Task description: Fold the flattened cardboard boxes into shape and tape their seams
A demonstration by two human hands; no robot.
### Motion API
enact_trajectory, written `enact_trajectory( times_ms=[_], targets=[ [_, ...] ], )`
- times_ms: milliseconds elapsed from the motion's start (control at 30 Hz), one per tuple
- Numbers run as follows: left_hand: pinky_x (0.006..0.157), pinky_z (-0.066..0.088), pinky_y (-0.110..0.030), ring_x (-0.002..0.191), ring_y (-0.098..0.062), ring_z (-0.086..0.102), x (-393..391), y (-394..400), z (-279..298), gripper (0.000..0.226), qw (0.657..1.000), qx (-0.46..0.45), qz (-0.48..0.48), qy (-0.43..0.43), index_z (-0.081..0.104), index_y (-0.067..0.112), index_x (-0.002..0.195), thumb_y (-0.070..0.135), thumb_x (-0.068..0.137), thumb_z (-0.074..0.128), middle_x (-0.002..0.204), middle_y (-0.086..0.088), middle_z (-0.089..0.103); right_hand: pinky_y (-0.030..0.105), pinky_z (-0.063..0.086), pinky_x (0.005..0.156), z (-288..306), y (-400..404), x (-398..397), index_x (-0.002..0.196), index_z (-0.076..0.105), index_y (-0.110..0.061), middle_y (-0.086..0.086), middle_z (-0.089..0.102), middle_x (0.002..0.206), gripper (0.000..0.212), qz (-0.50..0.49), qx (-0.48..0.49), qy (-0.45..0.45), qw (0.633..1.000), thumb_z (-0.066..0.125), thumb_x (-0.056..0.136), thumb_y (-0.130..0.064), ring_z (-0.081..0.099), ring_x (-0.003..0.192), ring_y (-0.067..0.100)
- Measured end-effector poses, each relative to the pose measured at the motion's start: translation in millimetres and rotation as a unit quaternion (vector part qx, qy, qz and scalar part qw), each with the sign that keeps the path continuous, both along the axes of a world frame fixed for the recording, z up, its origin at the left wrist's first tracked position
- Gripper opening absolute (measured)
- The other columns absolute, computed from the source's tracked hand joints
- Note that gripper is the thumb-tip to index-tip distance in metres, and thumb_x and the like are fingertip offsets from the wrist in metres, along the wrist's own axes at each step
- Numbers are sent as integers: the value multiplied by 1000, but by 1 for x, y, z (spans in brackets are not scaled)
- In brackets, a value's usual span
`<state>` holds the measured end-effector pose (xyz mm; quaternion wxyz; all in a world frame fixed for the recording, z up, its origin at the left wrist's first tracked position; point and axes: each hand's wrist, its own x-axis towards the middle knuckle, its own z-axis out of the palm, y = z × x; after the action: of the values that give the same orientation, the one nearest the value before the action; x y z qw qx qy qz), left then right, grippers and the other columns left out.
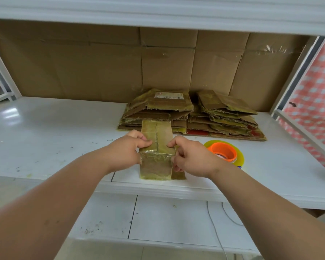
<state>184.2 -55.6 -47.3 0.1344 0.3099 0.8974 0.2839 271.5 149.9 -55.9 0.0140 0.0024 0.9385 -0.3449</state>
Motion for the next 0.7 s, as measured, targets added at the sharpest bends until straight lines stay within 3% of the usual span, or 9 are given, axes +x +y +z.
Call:
enact_trajectory(
  times_ms=[100, 200, 267, 500, 700],
  targets=[
    [97, 49, -26, 94, -18, 62, 0, -4, 4, 56, 1000, 10, -2, -15, 60, 26, 134, -8, 90, 60, 126, 12, 42, 41, 59, 80, 1, 0, -5, 119, 51, -20, 0, 71, 84, 23, 21, 41, 4, 999, 59, 98, -20, 71, 75, 9],
    [76, 44, -7, 83, -10, 63, 0, -5, -2, 47, 1000, 21, -1, 21, 62, 27, 129, 1, 91, 64, 116, 19, 43, 42, 56, 77, 4, -1, -6, 115, 51, -21, 0, 63, 86, 22, 32, 89, 10, 995, 61, 97, -29, 68, 81, 18],
    [69, 39, -5, 77, -3, 58, -1, -5, -6, 44, 999, 17, -4, 52, 62, 30, 131, 12, 91, 69, 115, 21, 43, 37, 53, 73, 3, -3, -7, 114, 51, -22, -3, 58, 83, 22, 32, 103, 22, 994, 61, 97, -31, 63, 84, 20],
    [69, 33, -3, 85, 2, 50, -2, -3, -15, 40, 990, 4, -17, 136, 61, 32, 133, 25, 94, 66, 114, 22, 42, 42, 53, 73, -2, 1, -7, 111, 53, -24, 3, 61, 81, 29, -2, -17, 8, 1000, 70, 87, -24, 67, 82, 27],
    [75, 35, -11, 87, -3, 49, -4, -4, -17, 41, 987, -9, -21, 161, 61, 34, 134, 28, 94, 66, 116, 22, 41, 32, 42, 63, -6, -8, -8, 114, 53, -19, -10, 51, 74, 27, -5, 122, 79, 989, 62, 95, -37, 56, 78, 17]
  ],
)
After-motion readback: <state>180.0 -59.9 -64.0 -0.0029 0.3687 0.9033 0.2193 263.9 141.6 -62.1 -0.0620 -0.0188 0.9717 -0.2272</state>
